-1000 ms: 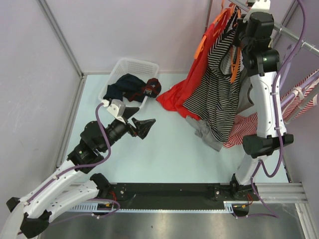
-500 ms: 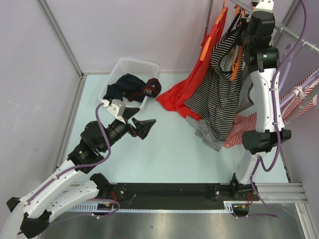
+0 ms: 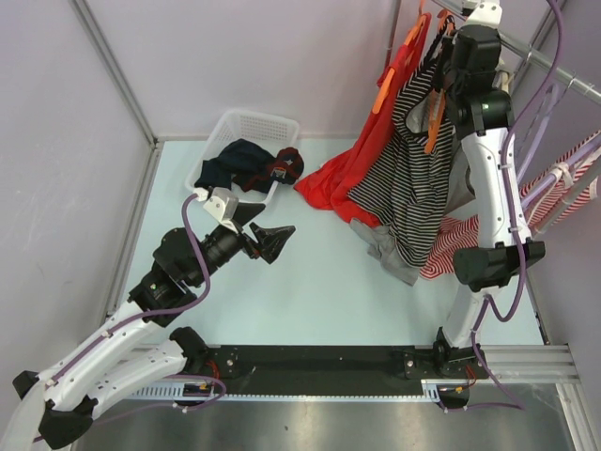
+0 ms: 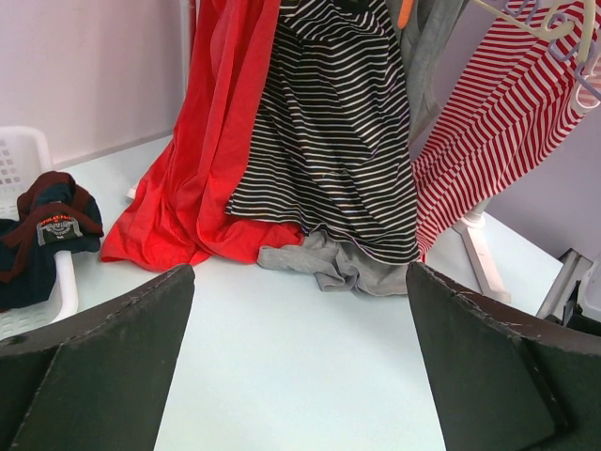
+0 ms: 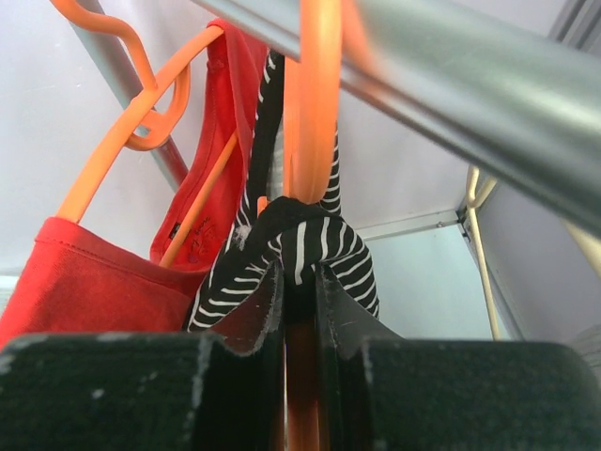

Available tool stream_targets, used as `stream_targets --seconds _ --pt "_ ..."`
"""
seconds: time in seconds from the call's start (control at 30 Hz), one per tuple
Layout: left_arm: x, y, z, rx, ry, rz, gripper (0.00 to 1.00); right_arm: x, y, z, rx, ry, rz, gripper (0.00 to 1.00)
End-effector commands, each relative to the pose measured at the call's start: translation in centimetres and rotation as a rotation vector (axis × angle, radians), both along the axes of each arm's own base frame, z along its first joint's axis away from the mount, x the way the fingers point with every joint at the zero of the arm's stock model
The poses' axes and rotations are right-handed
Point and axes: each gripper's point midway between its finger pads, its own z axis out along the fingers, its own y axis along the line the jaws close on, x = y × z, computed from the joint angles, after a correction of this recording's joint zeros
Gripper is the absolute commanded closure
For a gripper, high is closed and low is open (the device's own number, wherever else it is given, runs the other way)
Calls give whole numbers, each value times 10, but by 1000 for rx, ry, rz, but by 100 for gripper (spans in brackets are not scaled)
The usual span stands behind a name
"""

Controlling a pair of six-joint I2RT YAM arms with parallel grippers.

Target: Place the tank top on the hanger

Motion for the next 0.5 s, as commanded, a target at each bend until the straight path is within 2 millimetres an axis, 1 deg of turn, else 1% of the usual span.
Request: stream_targets --seconds 0.0,0.07,0.13,0.17,0.2,0.27,0.3,0.37,0.4,0.43,0.47 --pt "0 0 12 -44 -19 -6 1 -9 4 5 -19 -13 -54 100" --pt "0 -1 12 -44 -19 -8 1 -9 9 4 -18 -13 -50 100" --pt "0 0 11 -42 -17 -1 0 -11 11 8 -8 -25 -54 91" --pt "0 1 12 -44 -19 -1 1 -12 13 11 -5 -31 -50 86" --pt "0 1 13 -45 -20 2 0 -16 12 15 -2 -42 -56 73" --pt "0 2 14 -44 -23 5 0 -20 13 21 3 -56 -69 62" --pt "0 2 14 -44 -26 5 1 -23 11 23 -1 -62 -87 54" --pt "0 3 15 -45 -29 8 0 -30 11 30 4 -81 -84 47" --pt "0 4 15 -45 -31 10 1 -32 13 31 2 -83 -79 42" --pt "0 4 15 -44 -30 12 1 -36 13 34 5 -95 -80 38" --pt "0 4 15 -44 -32 12 0 -39 13 35 4 -96 -83 36"
